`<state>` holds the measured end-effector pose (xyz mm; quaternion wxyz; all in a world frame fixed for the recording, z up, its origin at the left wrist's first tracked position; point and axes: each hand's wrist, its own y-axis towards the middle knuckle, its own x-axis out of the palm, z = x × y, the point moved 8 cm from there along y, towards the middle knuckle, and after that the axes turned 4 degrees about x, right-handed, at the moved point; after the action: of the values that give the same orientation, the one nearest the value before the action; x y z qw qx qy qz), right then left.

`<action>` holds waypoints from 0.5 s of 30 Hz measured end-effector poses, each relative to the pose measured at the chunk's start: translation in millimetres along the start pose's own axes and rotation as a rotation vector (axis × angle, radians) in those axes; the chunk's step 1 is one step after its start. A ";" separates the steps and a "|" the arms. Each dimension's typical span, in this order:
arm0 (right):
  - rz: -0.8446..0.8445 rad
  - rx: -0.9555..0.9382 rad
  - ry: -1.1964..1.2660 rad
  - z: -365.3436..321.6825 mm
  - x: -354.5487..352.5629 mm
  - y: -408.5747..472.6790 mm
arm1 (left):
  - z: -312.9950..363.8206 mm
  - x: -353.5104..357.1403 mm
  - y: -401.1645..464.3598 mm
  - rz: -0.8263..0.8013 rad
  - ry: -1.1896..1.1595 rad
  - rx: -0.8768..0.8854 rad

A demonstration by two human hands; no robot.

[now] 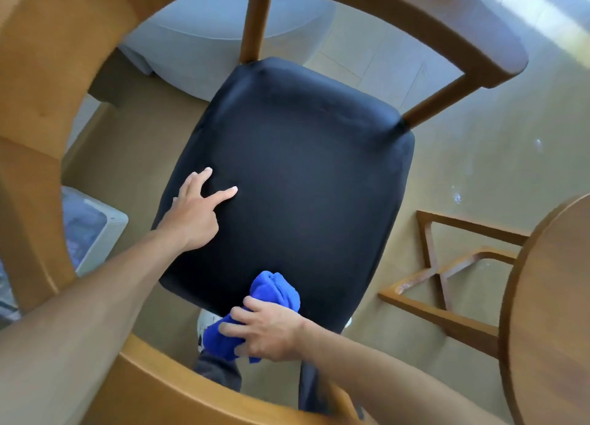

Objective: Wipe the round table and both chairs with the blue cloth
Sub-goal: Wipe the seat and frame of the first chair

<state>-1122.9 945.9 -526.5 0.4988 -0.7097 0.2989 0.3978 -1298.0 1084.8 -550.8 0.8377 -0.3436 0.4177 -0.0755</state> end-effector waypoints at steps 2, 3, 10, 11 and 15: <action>-0.005 -0.036 0.023 0.4 18.5 -39.2 | 3.4 -0.7 -2.5 0.007 0.035 -0.011; 0.001 -0.047 0.056 3.8 27.9 -59.3 | 5.6 -0.4 -4.2 0.010 0.059 -0.023; 0.124 -0.036 -0.051 64.9 95.4 -206.6 | 27.3 17.8 -26.1 0.132 0.063 -0.294; 0.185 0.072 -0.035 92.1 96.5 -226.7 | 31.9 25.0 -30.5 0.148 0.049 -0.335; 0.402 0.646 0.158 225.2 82.4 -293.7 | 51.1 59.6 -44.8 0.165 0.037 -0.427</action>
<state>-900.1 1251.6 -501.5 0.5840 -0.4716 0.5795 0.3173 -1214.3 1052.6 -539.6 0.7416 -0.4762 0.4663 0.0771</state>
